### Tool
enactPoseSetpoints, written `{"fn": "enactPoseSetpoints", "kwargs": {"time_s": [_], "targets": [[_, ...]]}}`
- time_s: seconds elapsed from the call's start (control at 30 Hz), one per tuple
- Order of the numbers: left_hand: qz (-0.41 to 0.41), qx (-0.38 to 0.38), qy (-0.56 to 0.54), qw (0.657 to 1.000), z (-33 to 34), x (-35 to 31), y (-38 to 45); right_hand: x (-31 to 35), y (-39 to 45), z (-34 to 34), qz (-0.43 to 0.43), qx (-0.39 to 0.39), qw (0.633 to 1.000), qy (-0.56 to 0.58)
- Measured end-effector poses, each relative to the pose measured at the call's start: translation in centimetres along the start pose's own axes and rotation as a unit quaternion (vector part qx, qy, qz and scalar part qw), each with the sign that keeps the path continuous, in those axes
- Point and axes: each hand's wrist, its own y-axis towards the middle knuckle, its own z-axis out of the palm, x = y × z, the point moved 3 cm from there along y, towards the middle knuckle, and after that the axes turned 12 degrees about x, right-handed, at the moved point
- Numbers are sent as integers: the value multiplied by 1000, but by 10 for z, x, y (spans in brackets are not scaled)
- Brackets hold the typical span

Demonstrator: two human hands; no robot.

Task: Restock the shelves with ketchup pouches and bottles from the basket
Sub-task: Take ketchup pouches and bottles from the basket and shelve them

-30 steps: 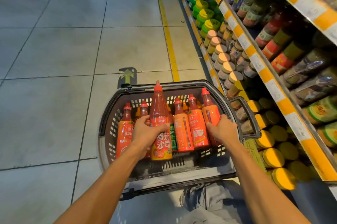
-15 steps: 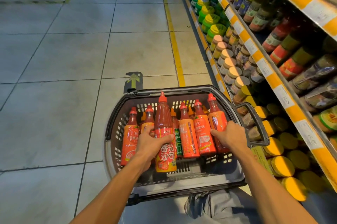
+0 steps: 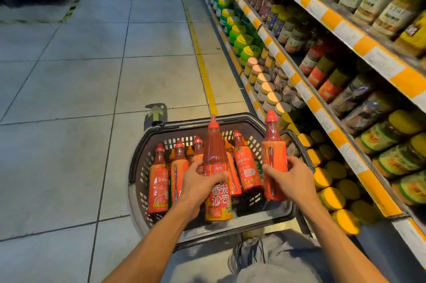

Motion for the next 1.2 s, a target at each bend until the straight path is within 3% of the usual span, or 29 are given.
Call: {"fn": "enactPoseSetpoints", "kwargs": {"time_s": [0.33,0.57,0.9,1.2], "targets": [[88,115,32,989,69,-51,-48,4,-106,-77,28,-106,988,110],[139,238,57,960,159,-75,-103,-4,-203,-144,28,-227,960,161],[158,433,121,879,298,-56,-193,-49,-362,-206,100,-406,893,165],[150,583,184,777,409,10,-305,-117,-522,-228,162,-534,810,183]]}}
